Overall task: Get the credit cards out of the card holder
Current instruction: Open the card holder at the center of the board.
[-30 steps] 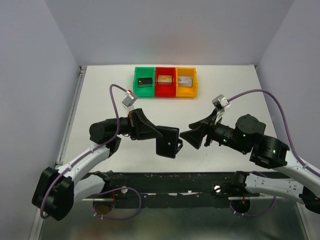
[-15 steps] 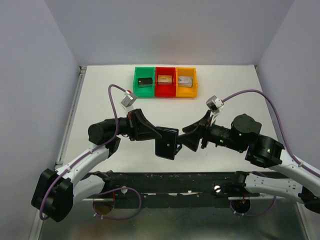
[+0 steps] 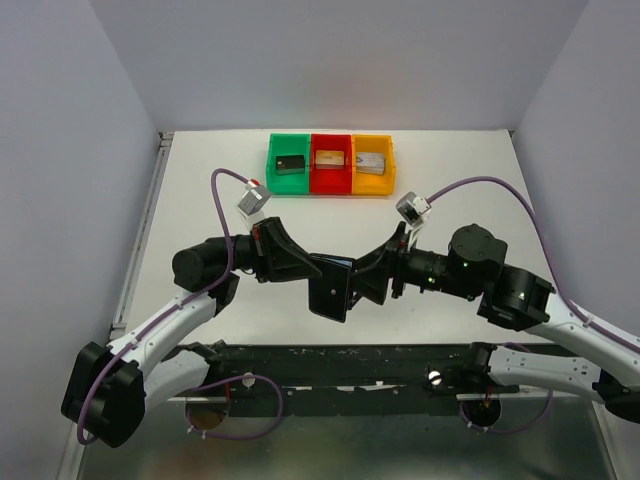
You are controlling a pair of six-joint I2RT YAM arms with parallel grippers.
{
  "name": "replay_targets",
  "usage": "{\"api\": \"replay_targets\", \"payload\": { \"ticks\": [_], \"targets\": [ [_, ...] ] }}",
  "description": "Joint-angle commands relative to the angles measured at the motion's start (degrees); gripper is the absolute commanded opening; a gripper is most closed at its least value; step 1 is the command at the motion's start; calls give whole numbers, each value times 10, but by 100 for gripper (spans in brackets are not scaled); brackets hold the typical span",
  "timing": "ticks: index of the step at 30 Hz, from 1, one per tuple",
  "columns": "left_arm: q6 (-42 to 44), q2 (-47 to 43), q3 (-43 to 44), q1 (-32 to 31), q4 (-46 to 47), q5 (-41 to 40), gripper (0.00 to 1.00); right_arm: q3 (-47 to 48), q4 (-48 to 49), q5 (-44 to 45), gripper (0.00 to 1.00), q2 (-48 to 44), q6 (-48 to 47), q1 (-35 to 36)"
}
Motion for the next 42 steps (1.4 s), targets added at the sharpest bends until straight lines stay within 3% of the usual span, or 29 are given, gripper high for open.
{"api": "replay_targets", "payload": {
  "ticks": [1,9,15,19,22,23,24,28,31,37,40,42],
  "targets": [
    [2,-12,20,0,169,-15,0,-11,16,-38,67,19,11,-1],
    [18,-16,13,0,169,-39,0,-14,48,-60,64,51,36,0],
    [22,-19,5,1,169,-42,1,-14,53,-60,50,61,42,0],
    [25,-22,1,1,169,-39,11,-15,48,-52,35,50,38,-1],
    [29,-21,-1,6,160,-34,25,-12,28,-42,25,39,30,-1],
    [33,-23,-2,8,150,-34,35,-10,19,-39,22,35,26,-1],
    [41,-25,-5,13,137,-34,52,-7,6,-33,19,29,21,-3],
    [97,-58,-51,56,28,-80,68,3,-41,-3,0,10,6,-2],
    [167,-98,-71,86,-122,-124,99,17,-82,33,0,3,-7,-2],
    [363,-161,31,92,-581,-218,99,82,-237,180,0,51,-7,-3],
    [349,-169,13,92,-596,-263,99,99,-268,228,0,81,4,-2],
    [282,-164,-42,91,-501,-270,99,114,-288,243,0,106,14,-2]
  ]
}}
